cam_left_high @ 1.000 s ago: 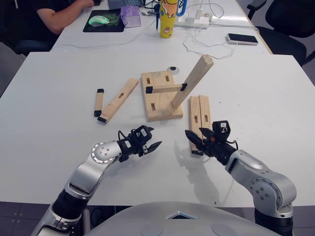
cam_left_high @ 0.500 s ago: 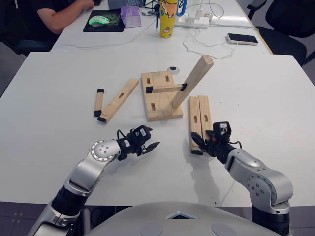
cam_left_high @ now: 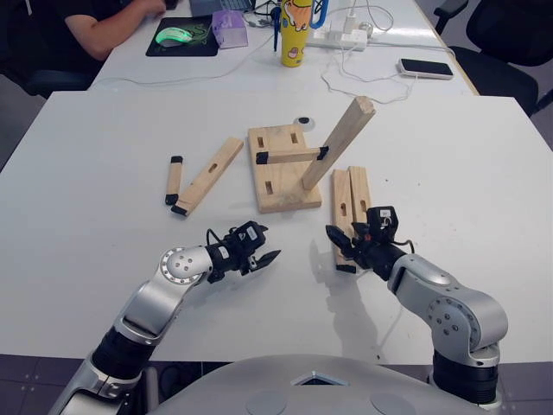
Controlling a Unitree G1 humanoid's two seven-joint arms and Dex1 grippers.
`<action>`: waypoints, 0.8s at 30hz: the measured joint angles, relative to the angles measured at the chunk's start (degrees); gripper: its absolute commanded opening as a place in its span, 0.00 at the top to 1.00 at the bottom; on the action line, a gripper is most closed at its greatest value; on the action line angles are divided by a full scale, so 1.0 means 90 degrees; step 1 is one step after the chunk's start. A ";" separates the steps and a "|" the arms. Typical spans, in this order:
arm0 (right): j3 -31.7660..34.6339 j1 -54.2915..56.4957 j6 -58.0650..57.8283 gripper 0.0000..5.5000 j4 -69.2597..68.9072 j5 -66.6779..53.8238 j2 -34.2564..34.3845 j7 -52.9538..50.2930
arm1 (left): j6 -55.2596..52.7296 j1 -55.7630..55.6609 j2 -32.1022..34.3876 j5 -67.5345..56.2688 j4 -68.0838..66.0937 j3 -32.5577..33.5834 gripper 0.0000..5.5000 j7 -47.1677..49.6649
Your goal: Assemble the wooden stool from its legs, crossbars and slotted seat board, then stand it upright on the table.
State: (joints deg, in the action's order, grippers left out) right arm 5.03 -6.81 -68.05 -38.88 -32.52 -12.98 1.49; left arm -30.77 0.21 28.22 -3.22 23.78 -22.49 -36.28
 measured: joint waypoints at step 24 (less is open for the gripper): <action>-0.0059 -0.0036 -0.0309 0.37 -0.0070 0.0276 -0.0106 0.0067 | -0.0023 0.0007 0.0028 0.0005 -0.0029 -0.0049 0.46 0.0005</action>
State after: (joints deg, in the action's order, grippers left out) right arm 4.50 -7.13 -70.83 -39.50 -30.03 -13.93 2.09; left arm -30.98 0.27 28.47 -3.18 23.51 -22.93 -36.24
